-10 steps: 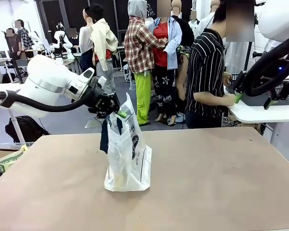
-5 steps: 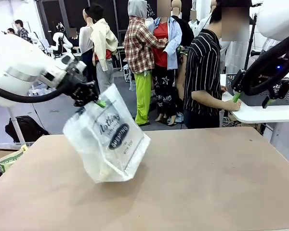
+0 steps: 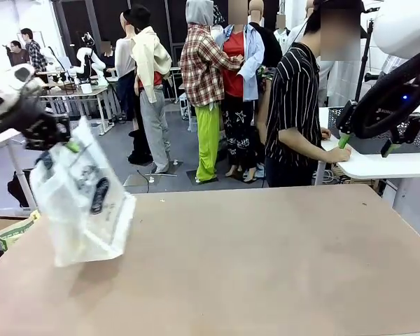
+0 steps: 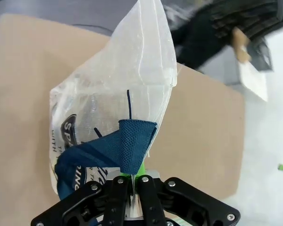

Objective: Transfer purchased items from the store into the shopping bag.
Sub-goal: Move the Reusable shopping bag to the right side of the table.

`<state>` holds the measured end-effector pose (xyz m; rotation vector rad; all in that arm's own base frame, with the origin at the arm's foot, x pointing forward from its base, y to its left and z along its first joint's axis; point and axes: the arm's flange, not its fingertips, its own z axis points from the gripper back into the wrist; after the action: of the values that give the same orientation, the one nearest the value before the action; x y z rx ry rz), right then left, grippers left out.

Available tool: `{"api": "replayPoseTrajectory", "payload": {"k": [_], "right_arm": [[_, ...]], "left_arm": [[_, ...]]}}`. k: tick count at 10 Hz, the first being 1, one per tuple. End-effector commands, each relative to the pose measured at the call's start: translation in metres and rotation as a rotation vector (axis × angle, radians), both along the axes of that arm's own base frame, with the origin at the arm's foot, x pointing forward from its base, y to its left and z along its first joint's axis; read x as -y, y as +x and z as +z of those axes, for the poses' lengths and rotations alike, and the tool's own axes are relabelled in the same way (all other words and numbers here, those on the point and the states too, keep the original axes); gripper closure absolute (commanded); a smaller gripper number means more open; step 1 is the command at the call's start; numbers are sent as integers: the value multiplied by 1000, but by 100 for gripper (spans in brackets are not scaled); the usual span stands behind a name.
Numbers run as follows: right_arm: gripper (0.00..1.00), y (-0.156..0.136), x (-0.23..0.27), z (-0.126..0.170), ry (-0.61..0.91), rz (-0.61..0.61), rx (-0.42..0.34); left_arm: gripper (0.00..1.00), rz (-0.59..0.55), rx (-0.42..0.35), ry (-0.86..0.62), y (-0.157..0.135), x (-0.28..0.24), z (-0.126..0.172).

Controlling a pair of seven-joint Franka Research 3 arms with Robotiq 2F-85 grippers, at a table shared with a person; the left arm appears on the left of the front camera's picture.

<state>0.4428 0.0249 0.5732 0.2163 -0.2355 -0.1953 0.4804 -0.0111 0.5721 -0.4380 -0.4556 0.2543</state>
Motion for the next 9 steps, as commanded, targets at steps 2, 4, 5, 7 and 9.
{"api": "replayPoseTrajectory", "payload": {"k": [2,4,5,7,9], "right_arm": [[0,1,0,1,-7,13,0],[0,1,0,1,-7,13,0],[0,1,0,1,-7,13,0],[0,1,0,1,-7,13,0],[0,1,0,1,-7,13,0]], "left_arm": [[100,200,-80,106,-26,-47,17],[100,261,-87,124,-28,-73,18],[100,234,-125,160,-20,-77,12],[100,169,-162,222,-2,-76,-4],[100,162,-178,270,4,-74,-12]]}}
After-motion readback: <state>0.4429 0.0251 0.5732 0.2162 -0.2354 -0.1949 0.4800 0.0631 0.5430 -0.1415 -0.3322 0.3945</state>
